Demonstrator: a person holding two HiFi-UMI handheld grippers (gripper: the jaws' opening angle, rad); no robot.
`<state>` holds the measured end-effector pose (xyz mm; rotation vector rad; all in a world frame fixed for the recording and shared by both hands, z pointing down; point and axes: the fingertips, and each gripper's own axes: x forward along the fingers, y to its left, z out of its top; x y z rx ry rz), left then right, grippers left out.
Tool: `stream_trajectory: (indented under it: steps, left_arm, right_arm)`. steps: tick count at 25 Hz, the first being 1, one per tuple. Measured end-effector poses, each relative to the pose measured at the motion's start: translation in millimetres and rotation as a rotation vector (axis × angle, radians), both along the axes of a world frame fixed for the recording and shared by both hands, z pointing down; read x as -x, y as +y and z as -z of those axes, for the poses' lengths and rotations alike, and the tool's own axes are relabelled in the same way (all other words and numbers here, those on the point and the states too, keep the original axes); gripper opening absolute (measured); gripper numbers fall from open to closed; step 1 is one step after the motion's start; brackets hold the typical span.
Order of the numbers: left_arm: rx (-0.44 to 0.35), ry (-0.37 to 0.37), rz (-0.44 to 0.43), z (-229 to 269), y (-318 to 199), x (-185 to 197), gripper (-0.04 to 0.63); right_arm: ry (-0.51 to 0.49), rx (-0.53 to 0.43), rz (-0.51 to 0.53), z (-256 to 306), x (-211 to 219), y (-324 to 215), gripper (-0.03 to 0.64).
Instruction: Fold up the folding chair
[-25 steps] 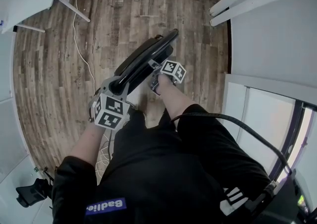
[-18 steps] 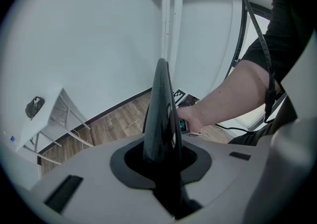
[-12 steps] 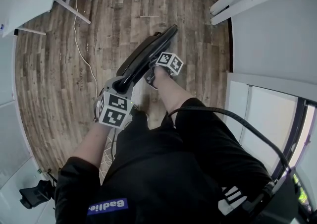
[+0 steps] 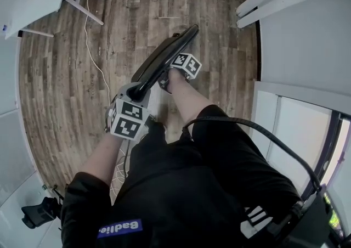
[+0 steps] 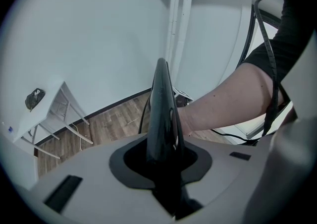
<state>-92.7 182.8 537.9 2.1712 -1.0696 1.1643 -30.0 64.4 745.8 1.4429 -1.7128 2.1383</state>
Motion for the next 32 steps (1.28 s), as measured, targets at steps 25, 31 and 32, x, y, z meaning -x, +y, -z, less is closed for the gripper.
stream_trajectory:
  steps: [25,31,32]
  left_arm:
    - [-0.004,0.001,0.007,6,-1,13,0.080]
    - [-0.012,-0.007,0.001,7,-5,18,0.077]
    - [-0.013,-0.007,0.001,7,-6,19,0.075]
  right_arm:
    - [0.090,-0.024,0.171,0,3,18,0.198]
    - [0.086,-0.040,0.160,2,7,13,0.196]
    - [0.083,-0.040,0.157,2,8,13,0.196]
